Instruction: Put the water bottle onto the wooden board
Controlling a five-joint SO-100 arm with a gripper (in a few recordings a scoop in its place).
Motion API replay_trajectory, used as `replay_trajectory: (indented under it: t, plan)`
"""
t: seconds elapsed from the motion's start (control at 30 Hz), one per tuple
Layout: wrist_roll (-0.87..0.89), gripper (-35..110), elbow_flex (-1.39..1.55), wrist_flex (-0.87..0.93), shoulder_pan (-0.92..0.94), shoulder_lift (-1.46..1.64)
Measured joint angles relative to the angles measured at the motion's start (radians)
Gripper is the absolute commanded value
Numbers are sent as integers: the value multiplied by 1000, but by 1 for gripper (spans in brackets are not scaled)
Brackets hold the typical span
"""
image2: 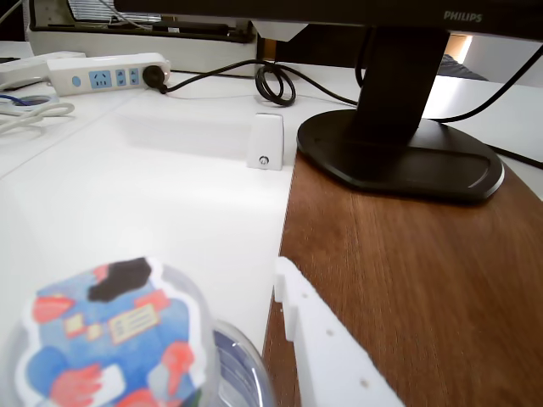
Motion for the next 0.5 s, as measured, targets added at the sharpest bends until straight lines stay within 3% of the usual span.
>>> replay_trajectory:
  t: [0.5]
  plan:
    - [-48,34,0,0,-29,0]
